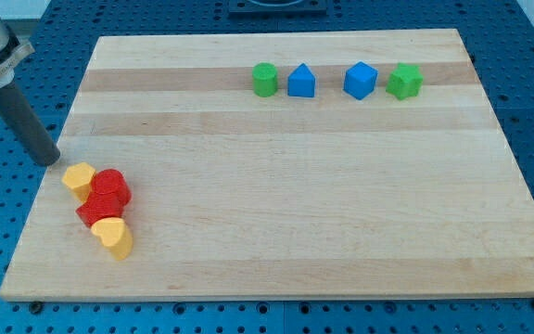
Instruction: Move the yellow hexagon right a bit
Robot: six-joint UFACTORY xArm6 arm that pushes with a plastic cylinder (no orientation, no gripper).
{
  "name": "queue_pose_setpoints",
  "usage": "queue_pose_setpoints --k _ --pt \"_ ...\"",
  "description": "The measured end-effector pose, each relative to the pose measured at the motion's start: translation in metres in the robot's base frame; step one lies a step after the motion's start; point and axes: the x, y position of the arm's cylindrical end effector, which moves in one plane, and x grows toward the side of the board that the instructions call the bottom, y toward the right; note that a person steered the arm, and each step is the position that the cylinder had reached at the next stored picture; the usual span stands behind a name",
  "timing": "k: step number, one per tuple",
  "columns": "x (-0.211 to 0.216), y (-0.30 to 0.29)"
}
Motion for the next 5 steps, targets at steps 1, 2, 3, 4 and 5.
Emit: queue_pose_setpoints --k 1,2,3,4,5 --pt "0.025 0.0" --pt "0.038 0.0" --pt "0.038 0.0" --pt "0.052 -0.001" --pt "0.053 -0.001"
